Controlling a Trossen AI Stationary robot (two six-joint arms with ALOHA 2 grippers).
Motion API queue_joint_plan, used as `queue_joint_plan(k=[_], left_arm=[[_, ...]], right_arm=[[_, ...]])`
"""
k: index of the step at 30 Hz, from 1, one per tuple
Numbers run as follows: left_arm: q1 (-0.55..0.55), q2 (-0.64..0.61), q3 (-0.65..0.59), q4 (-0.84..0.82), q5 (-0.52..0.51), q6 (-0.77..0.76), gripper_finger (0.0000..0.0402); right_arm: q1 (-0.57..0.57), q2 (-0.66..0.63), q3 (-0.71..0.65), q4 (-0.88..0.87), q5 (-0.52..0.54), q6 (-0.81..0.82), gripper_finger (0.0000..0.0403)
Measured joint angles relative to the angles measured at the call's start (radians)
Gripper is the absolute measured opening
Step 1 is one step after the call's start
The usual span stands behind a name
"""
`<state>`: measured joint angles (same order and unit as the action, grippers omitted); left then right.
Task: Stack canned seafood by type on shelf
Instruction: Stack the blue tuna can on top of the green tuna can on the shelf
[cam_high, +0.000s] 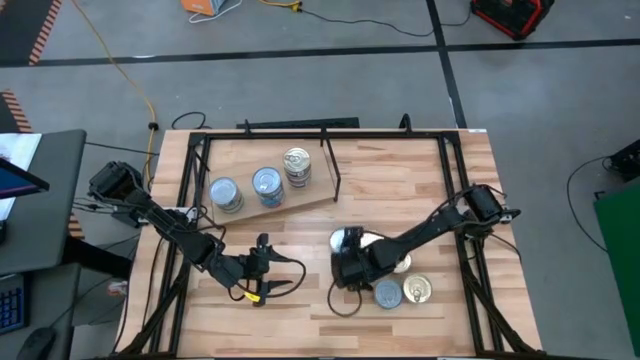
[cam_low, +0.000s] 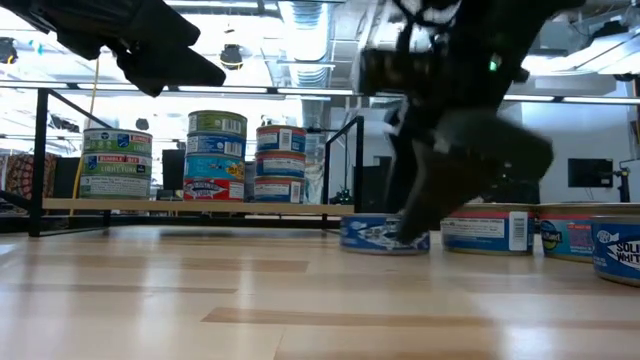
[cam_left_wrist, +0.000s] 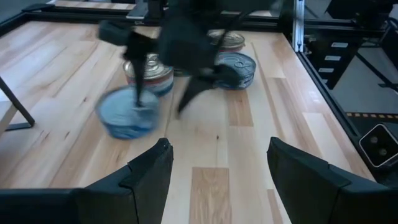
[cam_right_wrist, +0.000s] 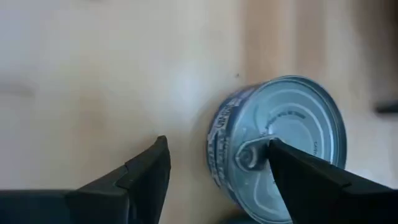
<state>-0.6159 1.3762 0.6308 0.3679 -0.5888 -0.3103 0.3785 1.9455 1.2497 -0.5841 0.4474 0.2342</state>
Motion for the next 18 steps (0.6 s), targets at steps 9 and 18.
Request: queue_joint_plan(k=[9,18], left_arm=[[0.0,0.0,0.0,-0.021,0.007,-0.009,0.0249],[0.013,0.0,0.0,-0.021,0.016,-0.045,0.0249]], right_arm=[[0.04,-0.002,0.097,0.085,-0.057,-0.105,0.0291],[-0.056,-0.008,0.152,-0.204,-0.055,0.016,0.0291]])
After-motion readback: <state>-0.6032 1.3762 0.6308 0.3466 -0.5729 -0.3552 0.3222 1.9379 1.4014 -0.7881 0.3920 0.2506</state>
